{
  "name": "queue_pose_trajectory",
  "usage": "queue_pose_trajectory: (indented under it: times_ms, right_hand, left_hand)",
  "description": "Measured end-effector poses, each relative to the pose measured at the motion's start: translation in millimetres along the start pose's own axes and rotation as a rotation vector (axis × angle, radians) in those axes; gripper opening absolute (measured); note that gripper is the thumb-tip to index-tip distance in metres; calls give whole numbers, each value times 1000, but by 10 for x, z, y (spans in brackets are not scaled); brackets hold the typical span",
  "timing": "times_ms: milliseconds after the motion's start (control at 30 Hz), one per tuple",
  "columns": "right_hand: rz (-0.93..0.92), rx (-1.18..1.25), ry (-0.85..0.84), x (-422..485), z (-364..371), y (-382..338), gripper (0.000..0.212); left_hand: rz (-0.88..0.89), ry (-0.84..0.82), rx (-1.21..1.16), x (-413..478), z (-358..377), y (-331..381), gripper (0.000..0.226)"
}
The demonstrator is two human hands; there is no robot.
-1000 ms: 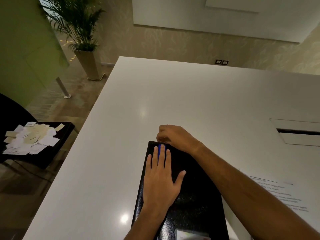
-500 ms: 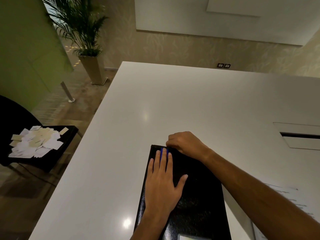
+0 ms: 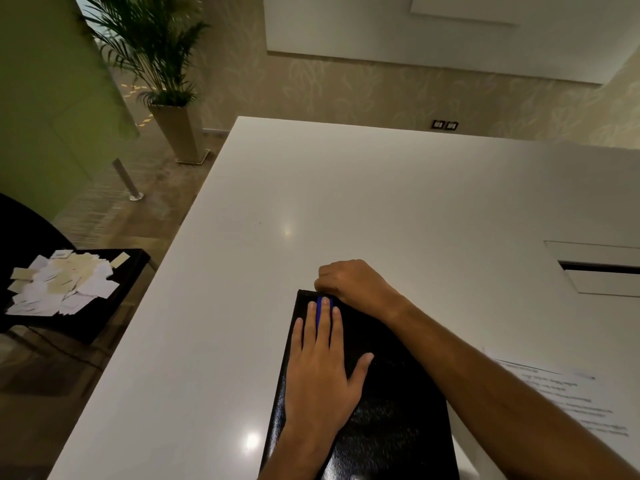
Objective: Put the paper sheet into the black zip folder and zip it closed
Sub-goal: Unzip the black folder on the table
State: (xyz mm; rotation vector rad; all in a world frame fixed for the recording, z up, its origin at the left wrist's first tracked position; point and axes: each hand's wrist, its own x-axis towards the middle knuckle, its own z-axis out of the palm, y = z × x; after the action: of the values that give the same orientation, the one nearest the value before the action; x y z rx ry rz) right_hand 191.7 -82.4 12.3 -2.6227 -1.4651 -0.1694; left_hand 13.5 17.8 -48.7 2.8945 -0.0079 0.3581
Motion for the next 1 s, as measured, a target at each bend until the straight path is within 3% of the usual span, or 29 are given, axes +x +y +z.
queue_pose_trajectory:
  times_ms: [567,1000]
  right_hand:
    - [18,24,2,-439,-73,176,15]
    - [183,55,44,-1217,-238,451,16]
  left_hand:
    - [-31,5,-49,21,-75,-9,89]
    - [-16,-29,-23,22,-75,-36,90]
